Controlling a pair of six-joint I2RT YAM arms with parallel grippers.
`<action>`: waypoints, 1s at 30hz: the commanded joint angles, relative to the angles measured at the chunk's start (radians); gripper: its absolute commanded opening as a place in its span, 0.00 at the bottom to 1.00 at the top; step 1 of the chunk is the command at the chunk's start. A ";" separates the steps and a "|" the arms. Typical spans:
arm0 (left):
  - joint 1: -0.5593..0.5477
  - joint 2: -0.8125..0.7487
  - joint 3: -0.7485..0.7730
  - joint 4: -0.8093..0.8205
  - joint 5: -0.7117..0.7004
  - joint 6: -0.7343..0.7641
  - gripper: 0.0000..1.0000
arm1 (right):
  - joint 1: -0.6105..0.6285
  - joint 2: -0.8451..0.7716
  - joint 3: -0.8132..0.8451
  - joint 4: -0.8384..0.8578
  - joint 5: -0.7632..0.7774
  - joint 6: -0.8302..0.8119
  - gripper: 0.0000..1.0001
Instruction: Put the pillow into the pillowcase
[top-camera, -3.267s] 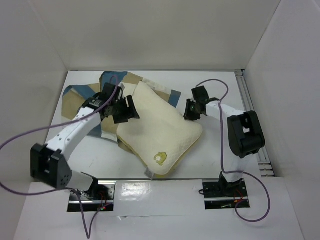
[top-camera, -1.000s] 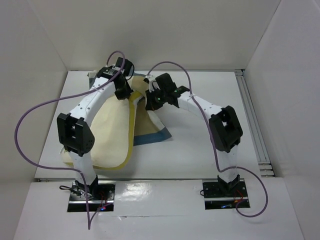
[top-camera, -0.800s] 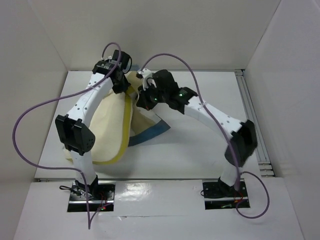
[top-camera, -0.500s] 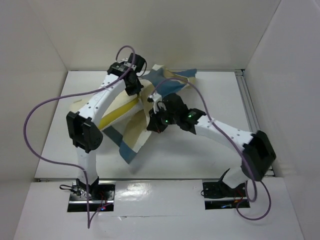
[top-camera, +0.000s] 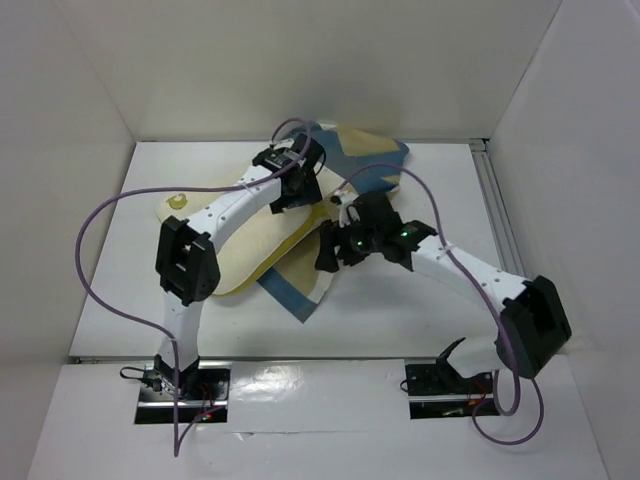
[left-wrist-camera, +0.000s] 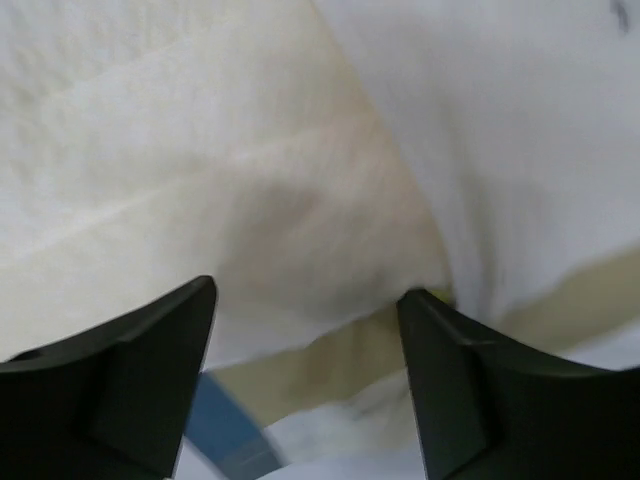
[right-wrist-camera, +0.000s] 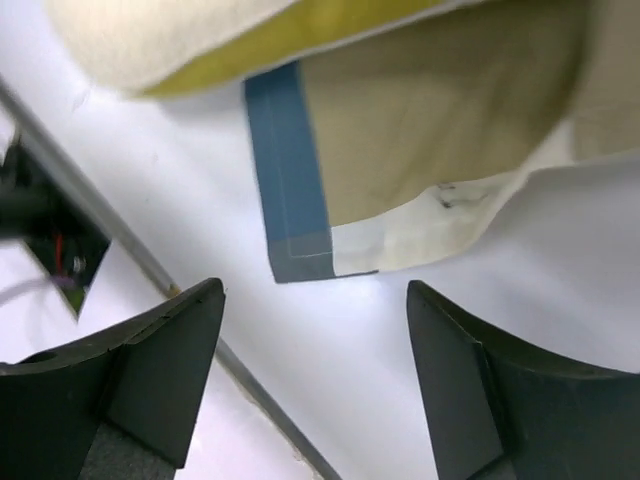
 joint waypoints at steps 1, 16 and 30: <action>0.019 -0.185 -0.044 0.019 -0.100 0.109 0.94 | -0.111 -0.107 0.052 -0.100 0.119 0.061 0.81; 0.414 -0.254 -0.373 0.098 -0.054 0.229 0.95 | -0.251 0.068 0.041 -0.031 0.142 0.241 0.88; 0.355 -0.343 -0.748 0.200 0.233 0.149 0.79 | -0.219 0.424 0.171 0.039 0.075 0.178 0.56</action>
